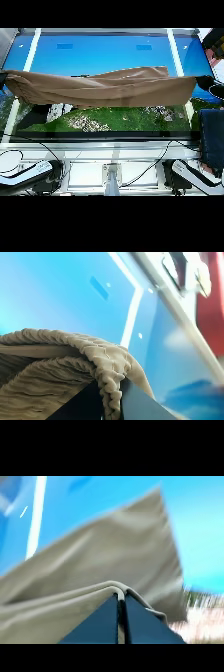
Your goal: Fold the clothes and pants, and hang the long-sleeved shirts on hangers.
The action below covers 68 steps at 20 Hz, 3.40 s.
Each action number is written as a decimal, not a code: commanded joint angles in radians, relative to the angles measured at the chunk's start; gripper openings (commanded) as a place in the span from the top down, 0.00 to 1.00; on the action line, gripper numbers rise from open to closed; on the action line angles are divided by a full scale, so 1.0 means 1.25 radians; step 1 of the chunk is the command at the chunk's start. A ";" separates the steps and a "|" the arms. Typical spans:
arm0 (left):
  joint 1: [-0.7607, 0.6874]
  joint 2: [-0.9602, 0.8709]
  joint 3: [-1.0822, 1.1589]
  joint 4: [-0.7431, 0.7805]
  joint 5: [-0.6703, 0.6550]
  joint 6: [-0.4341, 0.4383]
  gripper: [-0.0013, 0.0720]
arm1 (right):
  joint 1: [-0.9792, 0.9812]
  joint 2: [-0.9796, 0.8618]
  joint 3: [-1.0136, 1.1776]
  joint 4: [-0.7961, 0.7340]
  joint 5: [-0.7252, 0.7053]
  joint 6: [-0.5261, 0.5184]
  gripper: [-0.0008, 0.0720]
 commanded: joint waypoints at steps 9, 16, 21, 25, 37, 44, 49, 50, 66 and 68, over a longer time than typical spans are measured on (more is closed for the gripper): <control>-0.034 -0.075 -0.001 0.407 0.133 -0.323 0.94 | 0.355 -0.281 0.073 0.072 -0.649 0.050 0.97; -0.069 -0.165 -0.001 0.344 0.147 -0.316 0.94 | 0.354 -0.376 0.163 0.071 -0.656 0.108 0.97; -0.118 -0.185 -0.001 0.269 0.216 -0.217 0.93 | 0.354 -0.378 0.168 0.065 -0.657 0.101 0.97; -0.127 -0.184 -0.001 0.217 0.251 -0.217 0.93 | 0.354 -0.378 0.176 0.065 -0.657 0.102 0.97; -0.161 -0.175 0.000 -0.034 0.371 -0.023 0.89 | 0.365 -0.382 0.199 0.065 -0.691 0.103 0.97; -0.168 -0.180 0.000 -0.031 0.377 -0.023 0.56 | 0.382 -0.425 0.259 0.063 -0.677 0.102 0.79; -0.158 -0.177 0.000 0.080 0.338 -0.008 0.08 | 0.382 -0.426 0.261 0.062 -0.649 0.096 0.05; -0.150 -0.173 0.000 0.115 0.320 -0.008 0.08 | 0.382 -0.424 0.261 0.062 -0.651 0.096 0.05; 0.009 -0.231 0.000 0.314 0.011 -0.071 0.01 | 0.381 -0.403 0.272 0.066 -0.388 0.160 0.05; 0.006 -0.262 0.000 0.314 0.010 -0.119 0.01 | 0.381 -0.400 0.292 0.066 -0.369 0.169 0.05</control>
